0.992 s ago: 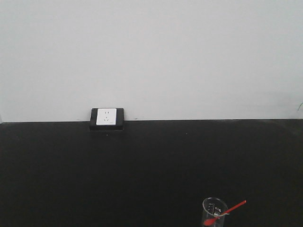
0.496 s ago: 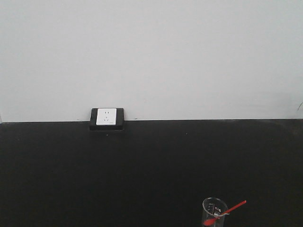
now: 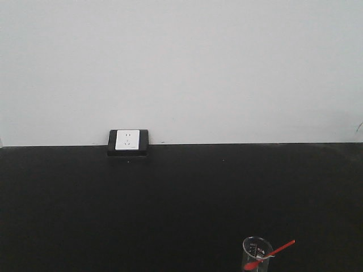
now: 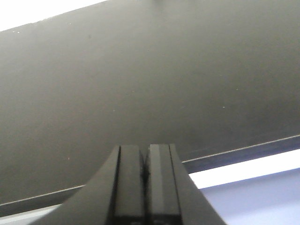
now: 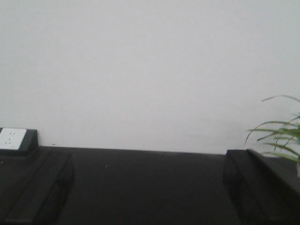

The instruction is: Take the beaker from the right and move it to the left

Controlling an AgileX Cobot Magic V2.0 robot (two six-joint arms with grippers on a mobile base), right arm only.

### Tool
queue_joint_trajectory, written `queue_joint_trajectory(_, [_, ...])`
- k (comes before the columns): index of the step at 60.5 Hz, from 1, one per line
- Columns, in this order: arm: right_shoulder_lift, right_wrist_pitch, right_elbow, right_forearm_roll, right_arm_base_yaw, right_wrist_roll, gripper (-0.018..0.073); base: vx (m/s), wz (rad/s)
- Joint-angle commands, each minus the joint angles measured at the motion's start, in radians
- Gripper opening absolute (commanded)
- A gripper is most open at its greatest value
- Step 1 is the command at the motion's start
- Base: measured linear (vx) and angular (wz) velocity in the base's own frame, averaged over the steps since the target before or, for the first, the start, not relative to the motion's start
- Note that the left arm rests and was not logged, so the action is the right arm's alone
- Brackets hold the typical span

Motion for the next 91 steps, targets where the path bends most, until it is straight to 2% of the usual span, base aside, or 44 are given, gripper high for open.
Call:
queue_joint_trajectory(1, [0.048,-0.206,-0.033,-0.053,-0.002,-0.037,0.0652,0.0,0.0])
queue_joint_trajectory(11, [0.22,-0.358,-0.033,-0.12,-0.002,0.011,0.0611,0.0,0.0])
queue_joint_trajectory(17, [0.33,-0.378,-0.033,-0.158,0.0,0.108,0.0594,0.0,0.0])
queue_joint_trajectory(24, [0.456,-0.408,-0.02,-0.285,-0.001,0.22,0.0584,0.0,0.0])
queue_joint_trajectory(29, [0.545,-0.564,0.047,-0.447,-0.001,0.281,0.0584,0.0,0.0])
queue_joint_trajectory(35, [0.628,-0.814,0.145,-0.552,-0.001,0.328,0.0584,0.0,0.0])
queue_joint_trajectory(46, [0.797,-1.064,0.294,-0.514,-0.002,0.35,0.0584,0.0,0.0])
queue_joint_trajectory(57, [0.972,-1.25,0.327,-0.499,-0.002,0.345,0.0584,0.0,0.0])
queue_joint_trajectory(82, [1.18,-1.25,0.16,-0.579,-0.001,0.355,0.0584,0.0,0.0])
queue_joint_trajectory(91, [1.238,-1.25,0.089,-0.614,-0.001,0.397,0.0584,0.0,0.0])
